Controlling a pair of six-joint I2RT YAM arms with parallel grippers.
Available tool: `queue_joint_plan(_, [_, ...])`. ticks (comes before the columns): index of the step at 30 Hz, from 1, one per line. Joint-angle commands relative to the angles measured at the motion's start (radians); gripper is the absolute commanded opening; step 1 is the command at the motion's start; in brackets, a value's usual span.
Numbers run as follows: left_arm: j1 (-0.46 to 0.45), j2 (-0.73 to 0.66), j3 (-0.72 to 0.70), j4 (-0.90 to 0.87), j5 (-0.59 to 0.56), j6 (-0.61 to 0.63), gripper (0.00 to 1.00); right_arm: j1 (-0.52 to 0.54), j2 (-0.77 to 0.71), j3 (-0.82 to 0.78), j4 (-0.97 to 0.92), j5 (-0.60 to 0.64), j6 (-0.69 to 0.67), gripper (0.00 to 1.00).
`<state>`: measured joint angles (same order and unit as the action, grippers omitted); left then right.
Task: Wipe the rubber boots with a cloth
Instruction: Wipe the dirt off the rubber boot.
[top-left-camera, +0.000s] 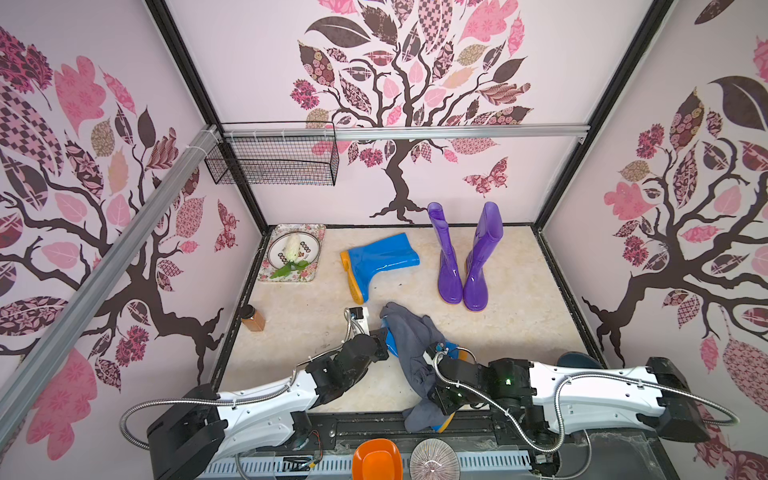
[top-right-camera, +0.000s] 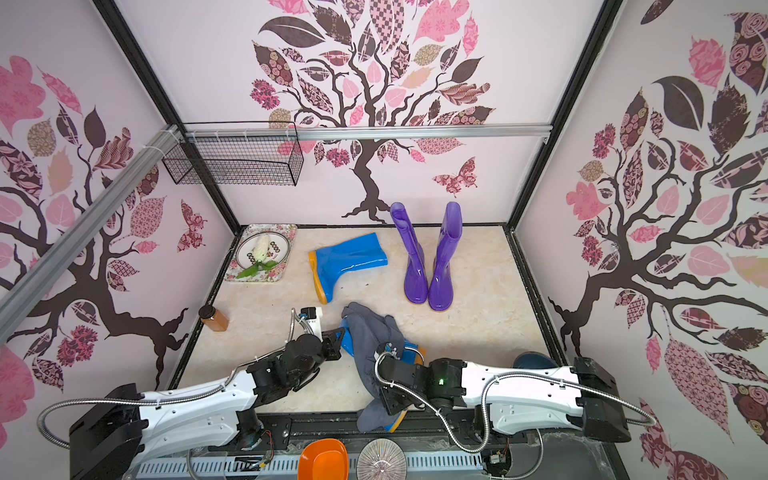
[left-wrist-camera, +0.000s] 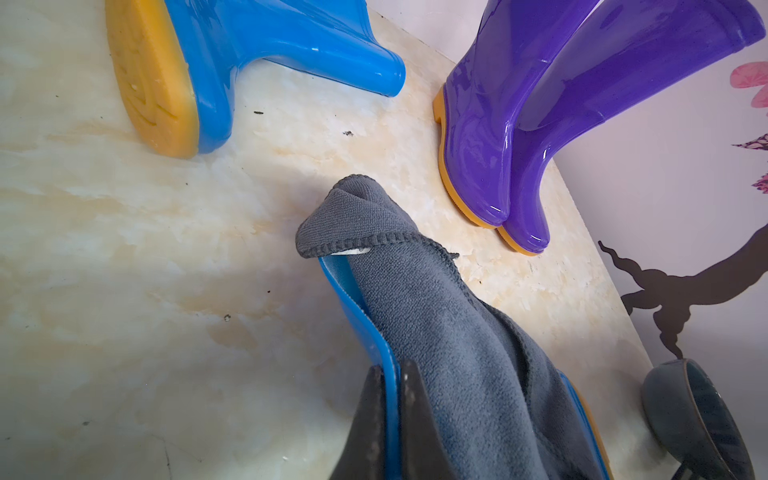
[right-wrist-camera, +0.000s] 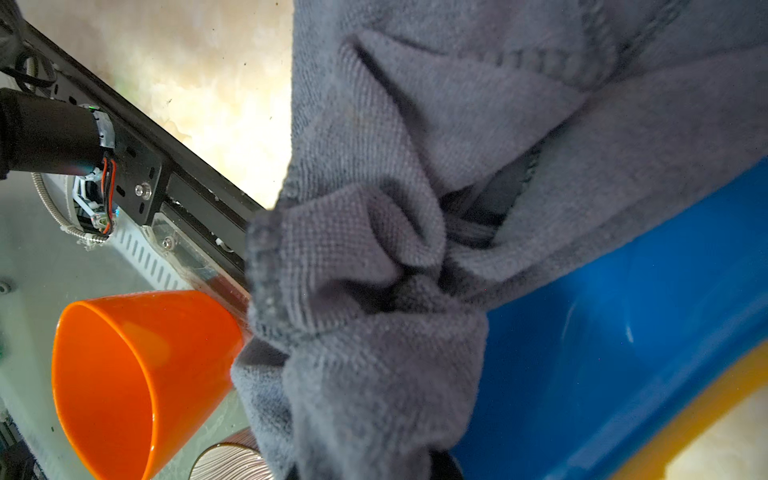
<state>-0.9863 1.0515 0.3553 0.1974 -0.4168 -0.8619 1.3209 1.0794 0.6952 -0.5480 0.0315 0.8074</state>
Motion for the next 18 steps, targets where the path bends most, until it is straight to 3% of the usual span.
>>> queue_joint_plan(1, [0.012,-0.001,0.052,0.030,-0.051,0.016,0.00,-0.100,-0.030,-0.040,-0.036,-0.029,-0.015,0.00])
queue_joint_plan(8, [0.012,0.000,0.053,0.018,-0.045,0.011,0.00,-0.513,-0.038,-0.069,0.048,-0.102,-0.154,0.00])
queue_joint_plan(13, [0.012,0.033,0.057,0.038,-0.008,0.001,0.00,-0.774,0.157,-0.003,0.160,-0.180,-0.225,0.00])
queue_joint_plan(16, [0.012,0.048,0.050,0.052,0.003,-0.007,0.00,-0.806,0.271,0.070,0.236,-0.222,-0.255,0.00])
queue_joint_plan(18, [0.012,0.051,0.050,0.055,0.012,-0.003,0.00,-0.798,0.347,0.136,0.294,-0.316,-0.281,0.00])
